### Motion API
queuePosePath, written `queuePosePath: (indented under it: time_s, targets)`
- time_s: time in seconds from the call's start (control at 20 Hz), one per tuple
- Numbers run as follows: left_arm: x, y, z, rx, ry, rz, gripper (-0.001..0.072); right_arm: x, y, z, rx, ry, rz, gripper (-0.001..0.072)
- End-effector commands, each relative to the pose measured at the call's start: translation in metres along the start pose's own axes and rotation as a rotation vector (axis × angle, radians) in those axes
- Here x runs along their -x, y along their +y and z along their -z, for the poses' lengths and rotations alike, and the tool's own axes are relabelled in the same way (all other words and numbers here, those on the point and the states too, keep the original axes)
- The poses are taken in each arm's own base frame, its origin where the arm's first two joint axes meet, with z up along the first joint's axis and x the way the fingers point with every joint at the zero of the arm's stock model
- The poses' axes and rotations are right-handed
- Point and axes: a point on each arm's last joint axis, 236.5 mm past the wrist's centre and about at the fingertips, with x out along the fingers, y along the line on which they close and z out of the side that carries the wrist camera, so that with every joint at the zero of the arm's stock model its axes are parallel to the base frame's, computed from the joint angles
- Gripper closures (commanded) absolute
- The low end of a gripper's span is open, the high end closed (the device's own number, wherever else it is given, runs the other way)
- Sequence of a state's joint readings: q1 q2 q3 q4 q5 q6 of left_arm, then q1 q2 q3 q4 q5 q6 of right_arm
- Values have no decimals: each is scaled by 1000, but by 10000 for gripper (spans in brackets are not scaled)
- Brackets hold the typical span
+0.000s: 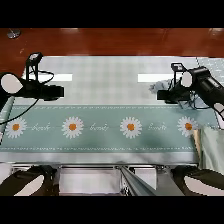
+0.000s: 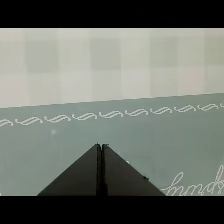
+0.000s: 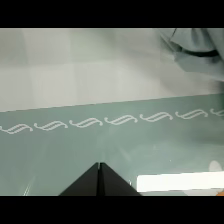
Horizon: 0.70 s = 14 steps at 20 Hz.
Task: Fold the shirts.
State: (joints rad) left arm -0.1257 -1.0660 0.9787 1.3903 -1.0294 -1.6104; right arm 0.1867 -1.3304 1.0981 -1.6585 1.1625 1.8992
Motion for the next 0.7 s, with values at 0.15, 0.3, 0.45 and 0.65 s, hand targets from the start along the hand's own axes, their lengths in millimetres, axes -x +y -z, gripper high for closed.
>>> queuePosePath:
  time_s: [0.15,0.3,0.45,0.65]
  targets:
    - [0,0,0,0,0,0,686,0,0,0,1,0,0,687]
    - [0,0,0,0,0,0,687,0,0,0,1,0,0,687]
    - [0,0,0,0,0,0,687,0,0,0,1,0,0,687]
    - [0,-2,0,7,0,10,686,0,1,0,1,-1,-1,687]
